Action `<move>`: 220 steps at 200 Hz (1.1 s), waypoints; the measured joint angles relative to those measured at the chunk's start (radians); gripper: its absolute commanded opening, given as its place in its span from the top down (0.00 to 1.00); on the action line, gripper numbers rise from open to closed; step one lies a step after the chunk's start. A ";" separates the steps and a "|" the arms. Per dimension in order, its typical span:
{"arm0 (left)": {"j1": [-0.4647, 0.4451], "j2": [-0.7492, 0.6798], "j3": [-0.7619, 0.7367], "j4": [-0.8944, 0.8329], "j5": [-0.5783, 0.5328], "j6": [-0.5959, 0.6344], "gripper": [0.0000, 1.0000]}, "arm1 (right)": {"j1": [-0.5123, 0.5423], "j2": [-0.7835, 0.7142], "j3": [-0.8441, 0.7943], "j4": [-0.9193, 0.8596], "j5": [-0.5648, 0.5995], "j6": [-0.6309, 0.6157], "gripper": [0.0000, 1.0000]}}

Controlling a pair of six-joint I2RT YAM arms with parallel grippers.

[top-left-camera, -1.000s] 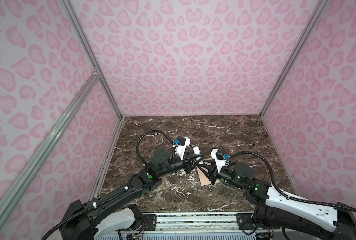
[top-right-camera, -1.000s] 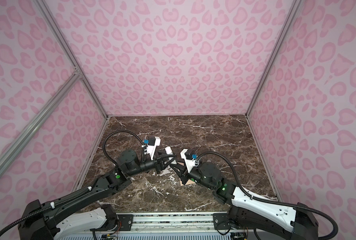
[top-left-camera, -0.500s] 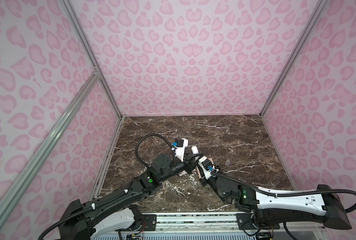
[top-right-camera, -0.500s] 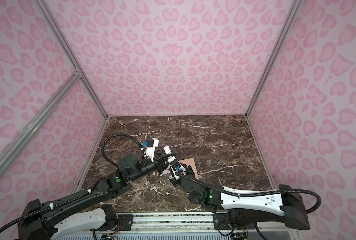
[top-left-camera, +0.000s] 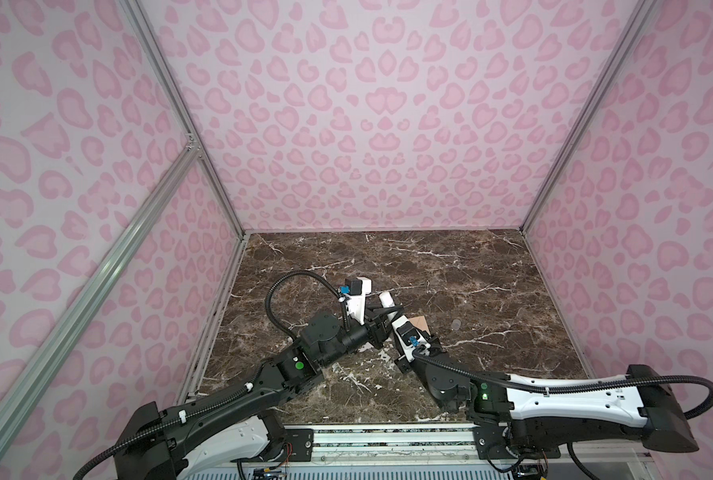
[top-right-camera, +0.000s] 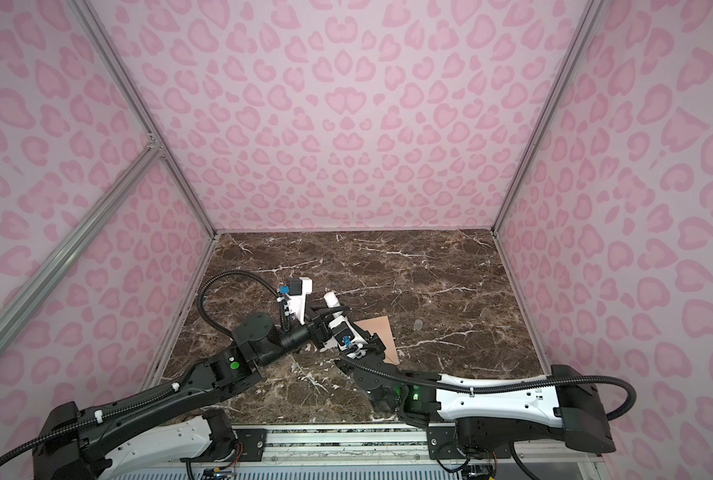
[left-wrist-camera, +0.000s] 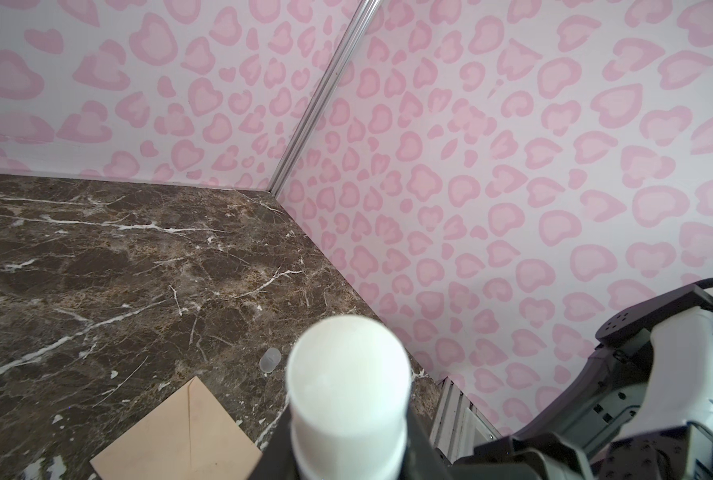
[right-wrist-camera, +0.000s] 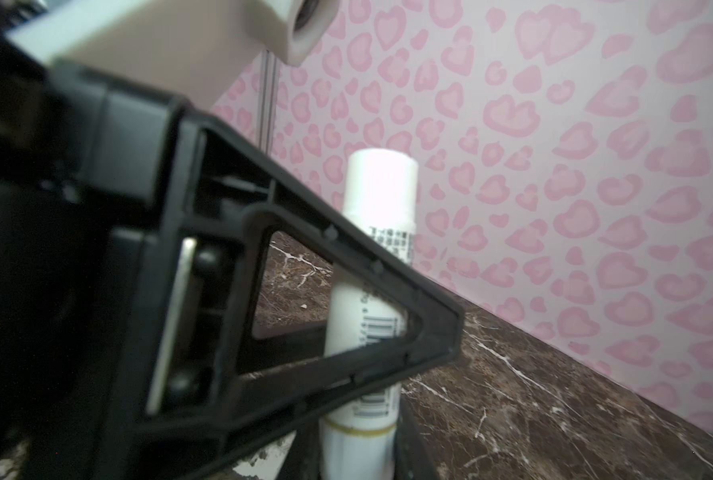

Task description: Place the letter into the envelope and seal it

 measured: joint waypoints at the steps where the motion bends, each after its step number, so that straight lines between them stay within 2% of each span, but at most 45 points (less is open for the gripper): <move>1: 0.000 0.000 0.000 -0.002 -0.001 0.002 0.96 | -0.002 -0.003 -0.002 0.000 -0.005 0.000 0.68; 24: 0.045 -0.012 0.003 -0.116 -0.184 0.051 0.96 | -0.071 -0.117 -0.052 -0.024 -0.159 0.027 0.62; 66: 0.096 -0.041 0.006 -0.165 -0.156 0.100 0.96 | -0.268 -0.278 -0.163 -0.066 -0.531 0.116 0.58; 98: 0.146 -0.045 -0.012 -0.102 0.058 0.109 0.96 | -0.430 -0.331 -0.238 -0.019 -0.807 0.224 0.57; 136: 0.161 0.003 -0.011 0.003 0.345 0.108 0.96 | -0.479 -0.290 -0.253 0.090 -1.050 0.307 0.54; 173: 0.161 0.040 -0.011 0.109 0.490 0.078 0.96 | -0.484 -0.223 -0.238 0.176 -1.175 0.351 0.53; 220: 0.162 0.076 -0.006 0.170 0.584 0.035 0.96 | -0.513 -0.209 -0.235 0.236 -1.236 0.389 0.56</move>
